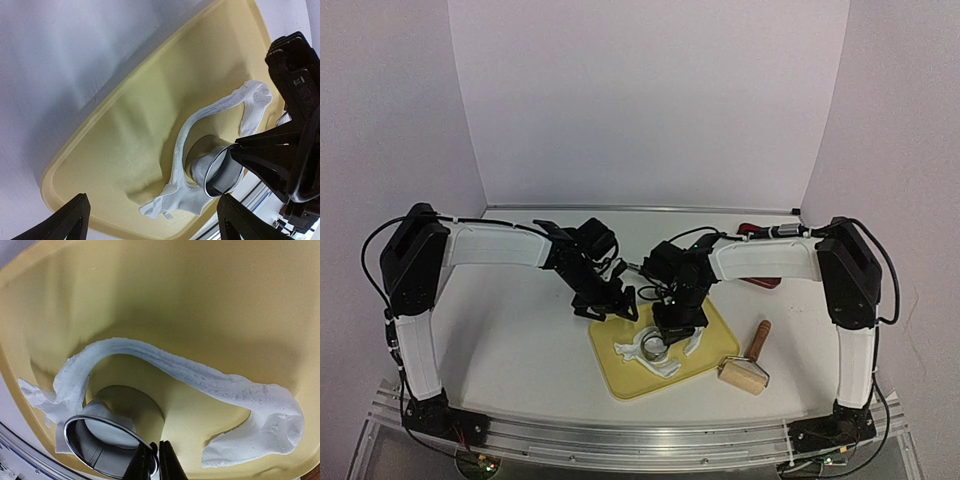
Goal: Roll out the dumpling wrappers from the dough
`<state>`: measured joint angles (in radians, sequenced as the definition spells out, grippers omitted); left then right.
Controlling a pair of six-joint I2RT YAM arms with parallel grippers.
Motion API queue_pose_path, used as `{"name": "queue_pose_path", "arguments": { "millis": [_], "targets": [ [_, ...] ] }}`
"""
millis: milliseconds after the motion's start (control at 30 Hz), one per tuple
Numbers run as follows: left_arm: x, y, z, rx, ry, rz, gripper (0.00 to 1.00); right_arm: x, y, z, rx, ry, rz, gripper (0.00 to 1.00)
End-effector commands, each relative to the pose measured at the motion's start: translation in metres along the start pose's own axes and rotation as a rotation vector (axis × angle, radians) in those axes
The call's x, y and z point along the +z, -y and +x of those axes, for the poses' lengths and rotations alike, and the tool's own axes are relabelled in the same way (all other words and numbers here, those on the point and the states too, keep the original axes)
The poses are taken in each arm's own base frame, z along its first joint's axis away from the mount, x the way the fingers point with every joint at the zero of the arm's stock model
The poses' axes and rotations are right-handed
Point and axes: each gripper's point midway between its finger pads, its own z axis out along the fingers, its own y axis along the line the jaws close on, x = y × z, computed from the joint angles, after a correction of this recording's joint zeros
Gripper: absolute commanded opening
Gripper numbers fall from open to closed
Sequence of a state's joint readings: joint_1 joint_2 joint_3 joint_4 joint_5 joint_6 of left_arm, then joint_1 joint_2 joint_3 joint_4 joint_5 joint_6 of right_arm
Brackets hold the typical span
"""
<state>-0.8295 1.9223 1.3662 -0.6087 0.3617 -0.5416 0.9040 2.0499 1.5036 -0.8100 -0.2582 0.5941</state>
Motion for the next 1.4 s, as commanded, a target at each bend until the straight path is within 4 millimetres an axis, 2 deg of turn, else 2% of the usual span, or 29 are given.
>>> {"name": "queue_pose_path", "arguments": {
  "millis": [0,133,333,467,633,733,1000,1133,1300,1367],
  "targets": [
    [0.003,0.011,-0.013,0.048,0.014,0.034,0.89,-0.013,0.0,-0.004,-0.012,0.038,0.022,0.03],
    [0.011,0.009,-0.013,0.059,0.0,0.039,0.89,-0.027,0.001,-0.003,0.011,0.067,0.018,0.0],
    [0.022,0.012,-0.016,0.079,-0.018,0.058,0.86,-0.059,0.001,0.0,0.048,0.125,-0.007,0.0],
    [0.026,0.016,-0.018,0.097,-0.027,0.074,0.8,-0.074,0.007,0.003,0.083,0.152,-0.004,0.0],
    [0.038,0.013,-0.018,0.123,-0.055,0.078,0.68,-0.087,0.034,-0.002,0.174,0.181,0.046,0.0],
    [0.044,0.014,-0.017,0.142,-0.074,0.083,0.58,-0.094,0.047,-0.009,0.216,0.203,0.051,0.0],
    [0.059,0.03,-0.012,0.219,-0.119,0.118,0.55,-0.102,0.069,-0.021,0.284,0.226,0.056,0.0],
    [0.071,0.031,0.0,0.261,-0.172,0.088,0.43,-0.1,0.073,-0.023,0.303,0.223,0.063,0.0],
    [0.073,0.022,0.019,0.304,-0.208,0.037,0.19,-0.102,0.076,-0.034,0.327,0.241,0.068,0.0],
    [0.071,0.02,0.029,0.329,-0.219,0.042,0.12,-0.102,0.077,-0.041,0.333,0.251,0.071,0.0]
  ]
}}
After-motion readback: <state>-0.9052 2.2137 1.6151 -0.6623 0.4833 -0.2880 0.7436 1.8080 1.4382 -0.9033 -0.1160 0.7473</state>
